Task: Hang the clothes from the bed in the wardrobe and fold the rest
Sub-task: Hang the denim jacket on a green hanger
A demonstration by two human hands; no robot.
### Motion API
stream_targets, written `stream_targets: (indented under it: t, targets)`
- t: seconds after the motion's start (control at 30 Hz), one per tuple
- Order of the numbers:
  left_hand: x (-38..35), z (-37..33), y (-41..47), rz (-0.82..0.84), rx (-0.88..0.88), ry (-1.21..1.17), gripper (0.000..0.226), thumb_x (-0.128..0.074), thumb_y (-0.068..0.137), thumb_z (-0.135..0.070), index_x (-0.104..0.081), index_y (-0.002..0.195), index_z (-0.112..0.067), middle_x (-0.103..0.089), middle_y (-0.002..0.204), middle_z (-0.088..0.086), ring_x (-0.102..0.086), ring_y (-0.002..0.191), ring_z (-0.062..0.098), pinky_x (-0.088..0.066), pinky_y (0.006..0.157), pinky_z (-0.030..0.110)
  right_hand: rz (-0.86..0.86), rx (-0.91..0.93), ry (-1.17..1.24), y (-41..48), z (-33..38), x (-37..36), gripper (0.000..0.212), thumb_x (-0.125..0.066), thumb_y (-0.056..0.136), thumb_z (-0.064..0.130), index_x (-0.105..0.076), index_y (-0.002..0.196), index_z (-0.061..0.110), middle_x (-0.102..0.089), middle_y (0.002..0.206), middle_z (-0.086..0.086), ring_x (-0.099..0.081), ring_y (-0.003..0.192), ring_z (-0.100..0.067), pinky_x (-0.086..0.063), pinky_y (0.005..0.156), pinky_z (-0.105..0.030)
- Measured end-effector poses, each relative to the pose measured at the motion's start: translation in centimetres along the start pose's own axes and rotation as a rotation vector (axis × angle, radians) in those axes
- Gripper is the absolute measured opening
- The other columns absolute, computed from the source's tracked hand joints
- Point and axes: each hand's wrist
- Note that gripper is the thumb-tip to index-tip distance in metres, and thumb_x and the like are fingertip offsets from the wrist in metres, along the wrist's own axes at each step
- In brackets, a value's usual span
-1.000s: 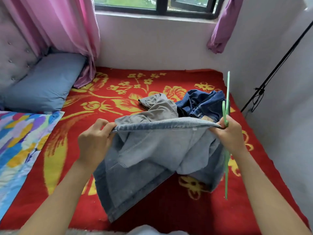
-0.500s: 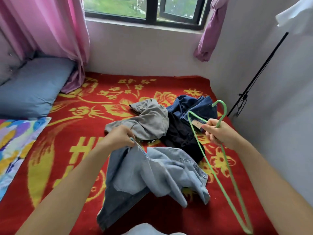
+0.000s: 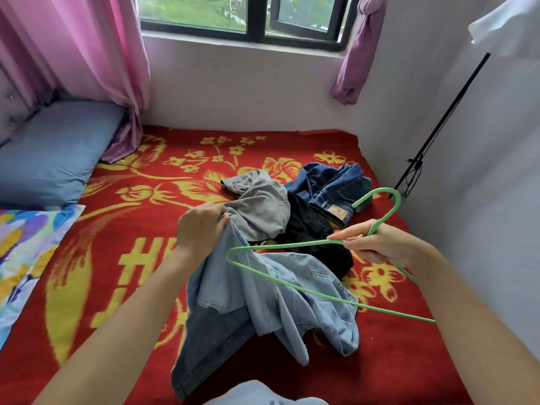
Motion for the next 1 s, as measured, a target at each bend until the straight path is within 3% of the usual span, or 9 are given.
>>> stream_targets:
  t: [0.1, 0.2, 0.4, 0.53, 0.67, 0.87, 0.93, 1.0]
  targets:
    - [0.6, -1.1, -0.2, -0.088, -0.058, -0.055, 0.015, -0.070, 0.082, -0.012, -0.071, 0.091, 0.000, -0.070, 0.086, 0.017, -0.065, 0.079, 0.035, -0.049, 0.068, 0.040, 0.041, -0.078, -0.035, 0.7, 0.8, -2.0, 0.025, -0.053, 0.091, 0.002, -0.071, 0.102, 0.016, -0.035, 0.039, 0.005, -0.022, 0.033, -0.006, -0.017, 0.033, -0.015]
    - [1.2, -2.7, -0.7, -0.163, -0.155, -0.102, 0.014, -0.076, 0.074, -0.005, -0.072, 0.085, 0.002, -0.070, 0.076, 0.017, -0.066, 0.064, 0.033, -0.053, 0.058, 0.038, -0.071, -0.121, -0.083, 2.2, 1.2, -5.4, 0.022, -0.053, 0.092, 0.002, -0.067, 0.107, 0.009, -0.038, 0.037, 0.008, -0.025, 0.031, -0.004, -0.018, 0.032, -0.015]
    - [1.6, -4.7, -2.8, -0.139, -0.157, -0.114, 0.032, -0.084, 0.061, -0.001, -0.072, 0.090, 0.006, -0.071, 0.076, 0.019, -0.068, 0.060, 0.033, -0.055, 0.051, 0.040, -0.505, 0.044, 0.285, 3.0, 0.7, -9.2, 0.017, -0.052, 0.090, -0.005, -0.065, 0.102, -0.005, -0.039, 0.033, 0.011, -0.031, 0.027, 0.000, -0.023, 0.031, -0.010]
    - [2.6, -3.5, -3.0, 0.006, -0.098, 0.053, 0.050, -0.087, 0.054, -0.001, -0.069, 0.100, 0.003, -0.067, 0.071, 0.017, -0.066, 0.056, 0.031, -0.052, 0.044, 0.033, -0.535, 0.049, 0.578, 1.5, 0.5, -7.7, 0.016, -0.051, 0.091, -0.002, -0.065, 0.096, 0.004, -0.032, 0.040, 0.003, -0.023, 0.029, -0.003, -0.017, 0.030, -0.011]
    - [4.2, -2.4, -2.0, -0.092, -0.081, 0.199, 0.037, -0.088, 0.040, 0.007, -0.069, 0.071, -0.001, -0.053, 0.053, 0.013, -0.050, 0.031, 0.027, -0.038, 0.029, 0.024, -0.519, 0.077, 0.576, -0.7, 0.7, -6.9, 0.017, -0.050, 0.092, -0.003, -0.065, 0.095, 0.004, -0.031, 0.041, 0.002, -0.022, 0.030, -0.005, -0.017, 0.031, -0.010]
    - [5.4, -5.8, -0.6, -0.141, -0.135, 0.185, 0.029, -0.083, 0.045, 0.007, -0.058, 0.056, 0.001, -0.051, 0.051, 0.015, -0.047, 0.028, 0.026, -0.036, 0.031, 0.021, -0.685, 0.232, 0.480, -2.1, 1.9, -9.4, 0.027, -0.053, 0.089, -0.005, -0.069, 0.083, 0.016, -0.034, 0.040, 0.006, -0.026, 0.032, -0.002, -0.020, 0.031, -0.012]
    - [6.1, -5.5, 0.2, -0.138, -0.056, 0.205, 0.020, -0.077, 0.054, 0.010, -0.062, 0.064, 0.003, -0.053, 0.059, 0.018, -0.052, 0.034, 0.031, -0.042, 0.035, 0.028, -0.714, 0.284, 0.448, -2.7, 2.3, -9.1, 0.028, -0.054, 0.089, -0.004, -0.069, 0.083, 0.018, -0.036, 0.038, 0.010, -0.026, 0.032, -0.001, -0.021, 0.032, -0.011]
    - [6.8, -5.6, 0.5, -0.099, -0.026, 0.193, 0.006, -0.067, 0.072, 0.004, -0.063, 0.077, 0.002, -0.056, 0.076, 0.020, -0.059, 0.052, 0.037, -0.048, 0.048, 0.037, -0.786, 0.324, 0.455, -2.9, 2.3, -8.8, 0.028, -0.057, 0.088, -0.002, -0.070, 0.082, 0.022, -0.043, 0.041, 0.010, -0.032, 0.034, 0.000, -0.025, 0.033, -0.011]
Point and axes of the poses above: each hand's wrist, its own y-axis towards the middle knuckle, its own x-axis out of the back of the hand, z = x × y
